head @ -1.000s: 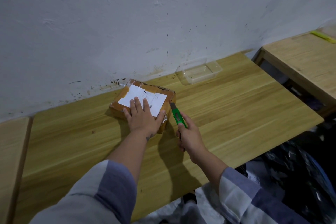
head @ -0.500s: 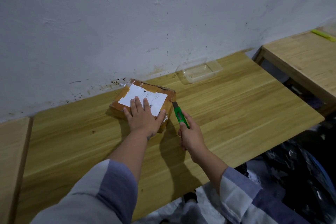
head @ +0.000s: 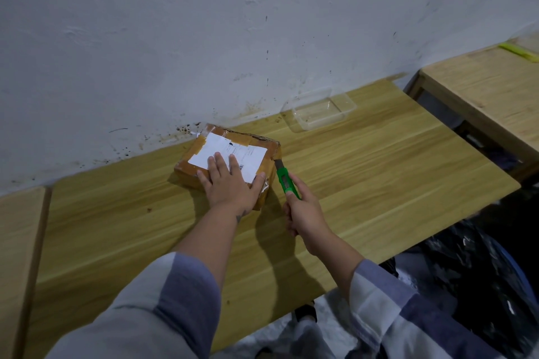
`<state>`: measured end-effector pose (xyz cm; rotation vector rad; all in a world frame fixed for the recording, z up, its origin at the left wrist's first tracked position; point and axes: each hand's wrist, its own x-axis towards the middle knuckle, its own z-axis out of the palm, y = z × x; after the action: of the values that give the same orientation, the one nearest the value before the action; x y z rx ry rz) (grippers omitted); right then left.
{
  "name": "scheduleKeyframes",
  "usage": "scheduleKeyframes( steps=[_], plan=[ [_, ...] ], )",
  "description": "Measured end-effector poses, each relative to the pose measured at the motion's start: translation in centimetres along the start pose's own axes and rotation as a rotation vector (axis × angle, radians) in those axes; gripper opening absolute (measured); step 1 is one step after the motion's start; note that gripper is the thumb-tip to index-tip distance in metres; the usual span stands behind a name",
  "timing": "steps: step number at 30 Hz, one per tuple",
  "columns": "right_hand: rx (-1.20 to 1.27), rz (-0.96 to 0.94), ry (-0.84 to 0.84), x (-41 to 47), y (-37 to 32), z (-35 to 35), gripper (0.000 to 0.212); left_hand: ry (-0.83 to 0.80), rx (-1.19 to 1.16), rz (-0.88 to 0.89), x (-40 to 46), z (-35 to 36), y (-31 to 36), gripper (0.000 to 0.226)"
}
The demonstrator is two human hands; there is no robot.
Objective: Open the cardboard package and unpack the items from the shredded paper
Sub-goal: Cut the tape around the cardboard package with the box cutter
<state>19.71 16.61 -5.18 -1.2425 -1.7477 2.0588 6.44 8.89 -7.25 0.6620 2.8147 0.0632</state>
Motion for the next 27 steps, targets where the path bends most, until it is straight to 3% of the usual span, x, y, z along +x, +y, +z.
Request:
scheduleKeyframes(
  steps=[27],
  plan=[
    [0.171, 0.181, -0.195, -2.3, 1.1, -0.6, 0.048, -0.035, 0.014, -0.007, 0.1, -0.1, 0.3, 0.091]
  ],
)
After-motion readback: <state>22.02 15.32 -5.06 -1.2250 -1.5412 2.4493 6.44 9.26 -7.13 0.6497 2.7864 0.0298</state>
